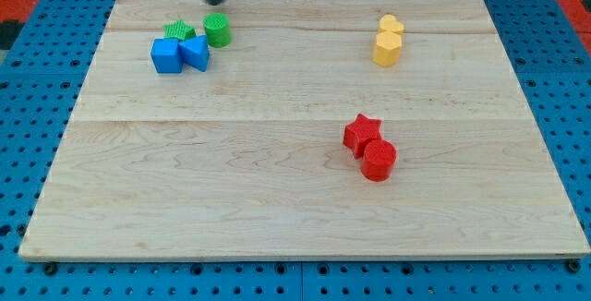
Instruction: Slightly move the blue blocks towards right
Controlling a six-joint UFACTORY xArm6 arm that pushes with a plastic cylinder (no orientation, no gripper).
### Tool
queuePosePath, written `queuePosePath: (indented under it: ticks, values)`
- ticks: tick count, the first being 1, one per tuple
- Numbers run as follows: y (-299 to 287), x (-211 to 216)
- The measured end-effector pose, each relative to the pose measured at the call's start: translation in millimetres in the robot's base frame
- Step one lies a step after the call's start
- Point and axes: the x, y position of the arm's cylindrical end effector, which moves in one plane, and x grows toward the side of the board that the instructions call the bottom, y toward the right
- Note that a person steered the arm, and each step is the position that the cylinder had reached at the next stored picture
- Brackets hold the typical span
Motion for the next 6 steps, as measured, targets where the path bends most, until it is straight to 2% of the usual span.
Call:
queuePosePath:
  ticks: [1,2,3,4,6]
  values:
    - [-71.1,57.2]
    - [-69.3,109.8]
    - [-17.5,124.5]
    - [16.0,121.4]
    - [3.7,111.8]
